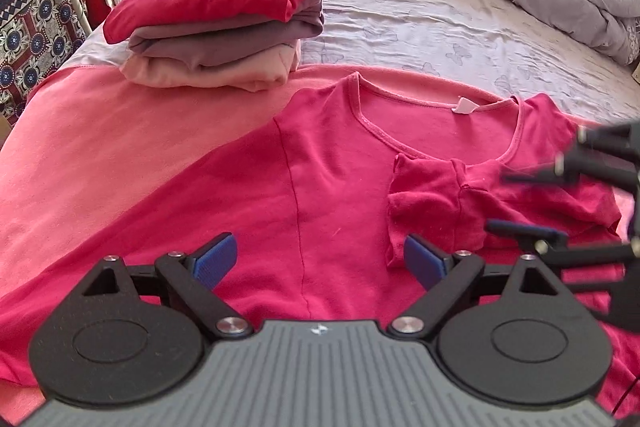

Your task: Fold clothes

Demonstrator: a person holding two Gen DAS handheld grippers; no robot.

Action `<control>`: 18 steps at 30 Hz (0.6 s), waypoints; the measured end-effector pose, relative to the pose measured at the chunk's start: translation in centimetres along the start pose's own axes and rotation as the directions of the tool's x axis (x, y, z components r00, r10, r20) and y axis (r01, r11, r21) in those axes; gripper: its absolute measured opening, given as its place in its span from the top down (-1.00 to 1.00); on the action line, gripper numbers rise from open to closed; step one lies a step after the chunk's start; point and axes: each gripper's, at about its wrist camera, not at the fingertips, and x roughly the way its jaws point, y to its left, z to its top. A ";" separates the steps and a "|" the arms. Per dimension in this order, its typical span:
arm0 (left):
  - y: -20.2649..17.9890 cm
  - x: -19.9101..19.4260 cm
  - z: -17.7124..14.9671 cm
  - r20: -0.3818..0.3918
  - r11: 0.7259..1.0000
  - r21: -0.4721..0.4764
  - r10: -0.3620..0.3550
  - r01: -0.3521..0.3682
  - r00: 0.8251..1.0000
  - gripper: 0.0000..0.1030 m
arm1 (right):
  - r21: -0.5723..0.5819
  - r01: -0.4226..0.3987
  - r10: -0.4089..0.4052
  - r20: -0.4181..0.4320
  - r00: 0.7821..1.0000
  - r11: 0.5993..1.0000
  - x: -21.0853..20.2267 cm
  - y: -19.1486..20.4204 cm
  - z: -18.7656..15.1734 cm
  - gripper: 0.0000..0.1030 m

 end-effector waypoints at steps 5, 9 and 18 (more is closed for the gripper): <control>0.0 0.1 -0.4 -0.013 1.000 -0.002 0.001 -0.001 1.000 -0.78 | 0.112 -0.100 0.116 -0.151 0.982 0.989 5.6 -1.8 -0.4 0.76; 0.1 -0.4 -0.3 0.005 1.000 -0.007 -0.007 0.007 1.000 -0.78 | 0.137 -0.051 0.061 -0.066 0.996 0.989 3.4 -2.1 0.1 0.86; 3.0 -2.8 0.8 0.070 0.978 -0.169 -0.108 0.119 0.992 -0.79 | 0.076 -0.070 0.069 0.023 0.997 0.995 -0.7 0.4 1.0 0.86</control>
